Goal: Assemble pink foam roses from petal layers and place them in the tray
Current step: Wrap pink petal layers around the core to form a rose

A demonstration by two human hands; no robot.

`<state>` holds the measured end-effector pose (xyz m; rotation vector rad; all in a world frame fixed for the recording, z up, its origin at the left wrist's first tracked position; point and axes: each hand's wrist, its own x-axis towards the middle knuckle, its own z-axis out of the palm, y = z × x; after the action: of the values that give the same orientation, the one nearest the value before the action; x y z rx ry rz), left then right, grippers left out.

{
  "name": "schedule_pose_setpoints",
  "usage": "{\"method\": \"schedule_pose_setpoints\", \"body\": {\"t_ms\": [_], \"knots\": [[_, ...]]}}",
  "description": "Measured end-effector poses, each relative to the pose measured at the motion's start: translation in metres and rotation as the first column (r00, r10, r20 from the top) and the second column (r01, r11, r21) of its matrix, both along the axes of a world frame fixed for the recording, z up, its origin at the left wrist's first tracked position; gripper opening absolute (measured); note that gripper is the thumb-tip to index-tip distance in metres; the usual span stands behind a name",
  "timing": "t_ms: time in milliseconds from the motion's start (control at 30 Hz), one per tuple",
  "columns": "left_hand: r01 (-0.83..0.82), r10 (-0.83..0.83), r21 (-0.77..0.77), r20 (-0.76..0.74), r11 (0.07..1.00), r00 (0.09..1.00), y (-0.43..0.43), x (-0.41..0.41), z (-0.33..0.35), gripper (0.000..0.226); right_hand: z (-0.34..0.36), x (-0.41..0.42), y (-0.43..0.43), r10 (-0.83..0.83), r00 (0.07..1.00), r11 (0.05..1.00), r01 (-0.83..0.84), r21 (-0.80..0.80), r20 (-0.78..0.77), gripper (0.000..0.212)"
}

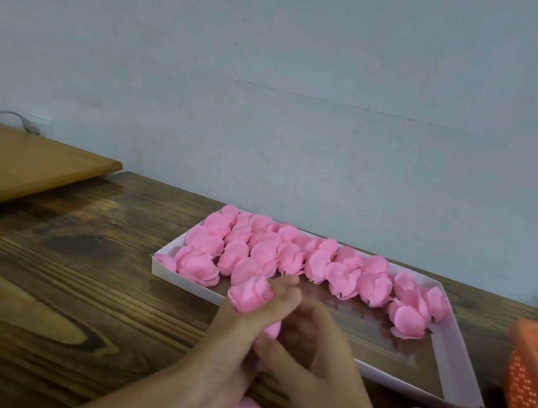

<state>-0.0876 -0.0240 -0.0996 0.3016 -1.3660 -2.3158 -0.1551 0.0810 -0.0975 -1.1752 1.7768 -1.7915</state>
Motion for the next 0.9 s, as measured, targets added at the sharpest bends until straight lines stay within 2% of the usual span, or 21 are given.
{"method": "schedule_pose_setpoints", "body": {"t_ms": [133,200,267,300,333,367,400,467,533,600,633,667,700,733,767,833,900], "knots": [[0.073,-0.078,-0.071,-0.069,0.995,0.995,-0.003,0.003,0.006,0.057,0.002,0.001,-0.002,0.007,0.998,0.998,-0.004,-0.063,0.059,0.038],[0.160,-0.167,-0.086,-0.091,0.983,0.982,-0.004,0.007,0.009,0.054,0.006,0.002,-0.003,0.059,0.978,0.998,-0.051,-0.048,0.198,0.031],[0.230,-0.247,-0.149,-0.115,0.962,0.962,-0.010,0.009,0.012,0.034,0.011,0.003,-0.006,0.122,0.897,0.992,-0.121,-0.030,0.424,0.029],[0.259,-0.283,-0.171,-0.137,0.951,0.949,-0.013,0.010,0.013,0.024,0.013,0.004,-0.010,0.144,0.823,0.988,-0.149,-0.036,0.550,0.021],[0.277,-0.305,-0.176,-0.162,0.945,0.939,-0.014,0.010,0.014,0.022,0.015,0.006,-0.014,0.143,0.728,0.987,-0.158,-0.039,0.671,0.013],[0.286,-0.315,-0.167,-0.184,0.944,0.931,-0.015,0.010,0.015,0.030,0.014,0.009,-0.018,0.117,0.639,0.988,-0.151,-0.025,0.760,0.008],[0.294,-0.320,-0.154,-0.192,0.943,0.928,-0.016,0.009,0.015,0.043,0.013,0.011,-0.022,0.071,0.576,0.992,-0.129,0.005,0.814,0.003],[0.276,-0.306,-0.168,-0.191,0.946,0.932,-0.016,0.007,0.012,0.055,0.011,0.015,-0.026,0.010,0.520,0.997,-0.075,0.034,0.854,0.016],[0.192,-0.231,-0.201,-0.196,0.961,0.953,-0.016,0.004,0.009,0.045,0.015,0.016,-0.022,-0.021,0.534,0.998,-0.043,0.052,0.845,0.022],[0.081,-0.123,-0.255,-0.150,0.964,0.981,-0.016,0.001,0.007,0.032,0.020,0.013,-0.011,-0.023,0.692,0.994,-0.058,0.088,0.722,0.024],[0.029,-0.071,-0.290,-0.138,0.957,0.988,-0.016,0.000,0.007,0.024,0.020,0.010,-0.005,-0.037,0.815,0.991,-0.044,0.126,0.578,0.021],[-0.030,-0.018,-0.317,-0.150,0.948,0.989,-0.017,-0.002,0.007,0.017,0.017,0.006,0.000,-0.091,0.929,0.985,0.030,0.171,0.360,0.014],[-0.104,0.046,-0.338,-0.175,0.935,0.983,-0.019,-0.003,0.007,0.015,0.012,0.002,0.004,-0.177,0.980,0.971,0.159,0.179,0.092,0.008],[-0.190,0.125,-0.362,-0.197,0.912,0.973,-0.021,-0.005,0.006,0.016,0.008,-0.003,0.008,-0.270,0.946,0.948,0.294,0.122,-0.178,0.008],[-0.276,0.206,-0.403,-0.210,0.872,0.956,-0.025,-0.006,0.005,0.017,0.006,-0.007,0.010,-0.329,0.862,0.931,0.364,0.019,-0.386,0.014],[-0.354,0.282,-0.500,-0.217,0.791,0.935,-0.032,-0.009,0.001,0.019,0.009,-0.014,0.013,-0.308,0.697,0.943,0.312,-0.112,-0.647,0.029],[-0.332,0.244,-0.533,-0.230,0.778,0.942,-0.033,-0.011,0.000,0.016,0.014,-0.016,0.013,-0.162,0.551,0.977,0.206,-0.055,-0.819,0.042]]}}
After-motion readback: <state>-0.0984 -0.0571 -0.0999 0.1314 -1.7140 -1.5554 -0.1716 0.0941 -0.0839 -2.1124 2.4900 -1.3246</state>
